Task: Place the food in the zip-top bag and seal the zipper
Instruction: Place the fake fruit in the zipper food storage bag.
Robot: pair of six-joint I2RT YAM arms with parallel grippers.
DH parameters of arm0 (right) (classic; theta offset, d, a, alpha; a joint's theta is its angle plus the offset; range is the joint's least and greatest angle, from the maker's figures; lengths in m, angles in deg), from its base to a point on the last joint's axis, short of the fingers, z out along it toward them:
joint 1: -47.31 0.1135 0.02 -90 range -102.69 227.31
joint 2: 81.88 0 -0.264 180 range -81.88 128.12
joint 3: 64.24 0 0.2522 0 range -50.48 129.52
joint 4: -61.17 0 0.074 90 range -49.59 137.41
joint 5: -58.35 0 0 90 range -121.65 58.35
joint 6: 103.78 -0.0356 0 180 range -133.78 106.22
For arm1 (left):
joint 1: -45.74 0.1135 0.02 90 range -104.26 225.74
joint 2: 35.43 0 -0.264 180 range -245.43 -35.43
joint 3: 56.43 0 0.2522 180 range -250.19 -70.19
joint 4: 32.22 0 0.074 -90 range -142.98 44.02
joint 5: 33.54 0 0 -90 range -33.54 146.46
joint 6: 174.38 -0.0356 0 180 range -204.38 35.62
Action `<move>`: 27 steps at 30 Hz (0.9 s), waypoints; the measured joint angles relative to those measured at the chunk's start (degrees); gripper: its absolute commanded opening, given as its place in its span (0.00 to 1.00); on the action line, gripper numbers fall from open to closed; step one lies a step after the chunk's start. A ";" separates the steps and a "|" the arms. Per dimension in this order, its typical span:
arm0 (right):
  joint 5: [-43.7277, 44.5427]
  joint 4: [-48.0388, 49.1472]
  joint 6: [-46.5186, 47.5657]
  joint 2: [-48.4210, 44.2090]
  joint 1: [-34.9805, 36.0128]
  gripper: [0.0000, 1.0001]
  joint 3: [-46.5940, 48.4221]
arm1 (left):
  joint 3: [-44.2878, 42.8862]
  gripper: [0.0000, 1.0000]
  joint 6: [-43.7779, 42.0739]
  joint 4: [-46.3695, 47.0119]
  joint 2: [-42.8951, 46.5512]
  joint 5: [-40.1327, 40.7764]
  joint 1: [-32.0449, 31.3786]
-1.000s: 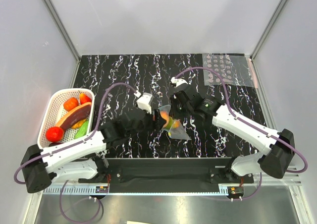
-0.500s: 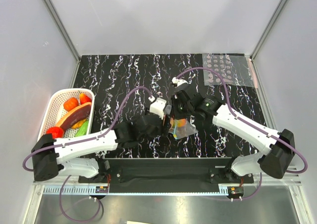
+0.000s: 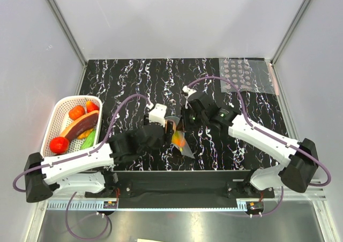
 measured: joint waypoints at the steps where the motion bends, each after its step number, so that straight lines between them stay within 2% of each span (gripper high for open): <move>1: -1.07 1.18 -0.37 0.17 0.02 0.00 -0.07 | -0.02 0.52 0.11 -1.05 0.61 0.02 0.00; 5: -4.68 5.20 -1.90 0.85 0.02 0.01 -1.36 | -0.04 0.52 0.48 -5.03 3.43 -0.09 0.15; 7: -4.83 6.01 -2.45 1.16 0.07 0.06 -1.92 | -0.04 0.52 0.50 -5.75 4.72 -0.39 0.15; 10: -3.87 6.69 -2.99 1.81 0.07 0.08 -2.95 | -0.04 0.52 0.46 -5.38 4.94 -0.66 0.15; 15: -0.94 6.56 -3.43 3.30 0.07 0.28 -4.76 | -0.04 0.52 -0.04 -3.34 -0.22 -1.49 0.15; 18: 1.44 5.31 -3.34 3.65 0.04 0.33 -5.51 | -0.04 0.51 -0.20 -2.86 -3.76 -1.29 0.15; 20: 2.47 4.31 -3.28 3.65 0.04 0.30 -5.51 | -0.04 0.52 -0.46 -2.82 -5.27 -1.31 0.15; 21: 2.89 4.07 -2.91 3.65 0.07 0.24 -5.51 | -0.04 0.51 -0.61 -2.78 -5.70 -1.29 0.15; 22: 3.26 3.58 -2.49 3.65 0.07 0.13 -5.44 | -0.04 0.51 -0.83 -2.64 -5.99 -1.27 0.15; 24: 4.20 2.27 -1.92 3.65 0.07 0.12 -4.96 | -0.11 0.51 -1.09 -2.49 -6.16 -1.25 0.15; 27: 5.53 0.09 -1.42 3.65 0.07 0.16 -3.67 | -0.44 0.52 -1.53 -2.21 -6.58 -1.27 0.15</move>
